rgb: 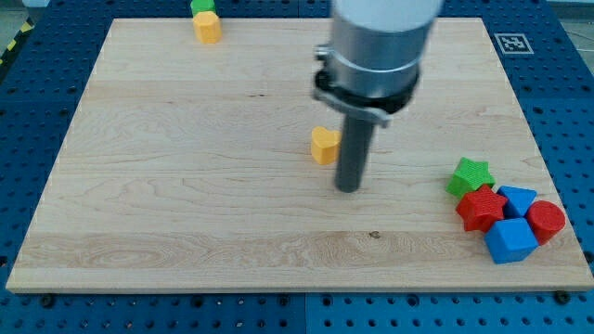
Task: Move the yellow heart above to the green star
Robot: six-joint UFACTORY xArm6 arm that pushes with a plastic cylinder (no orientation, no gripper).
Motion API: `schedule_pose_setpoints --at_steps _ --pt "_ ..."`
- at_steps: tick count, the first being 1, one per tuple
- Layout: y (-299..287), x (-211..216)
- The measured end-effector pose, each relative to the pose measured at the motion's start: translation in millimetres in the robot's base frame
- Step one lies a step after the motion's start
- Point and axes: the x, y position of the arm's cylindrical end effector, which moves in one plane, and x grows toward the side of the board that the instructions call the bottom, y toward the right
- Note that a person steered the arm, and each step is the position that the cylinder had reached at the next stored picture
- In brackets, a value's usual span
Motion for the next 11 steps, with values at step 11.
schedule_pose_setpoints --at_steps 11 --pt "144.9 -103.9"
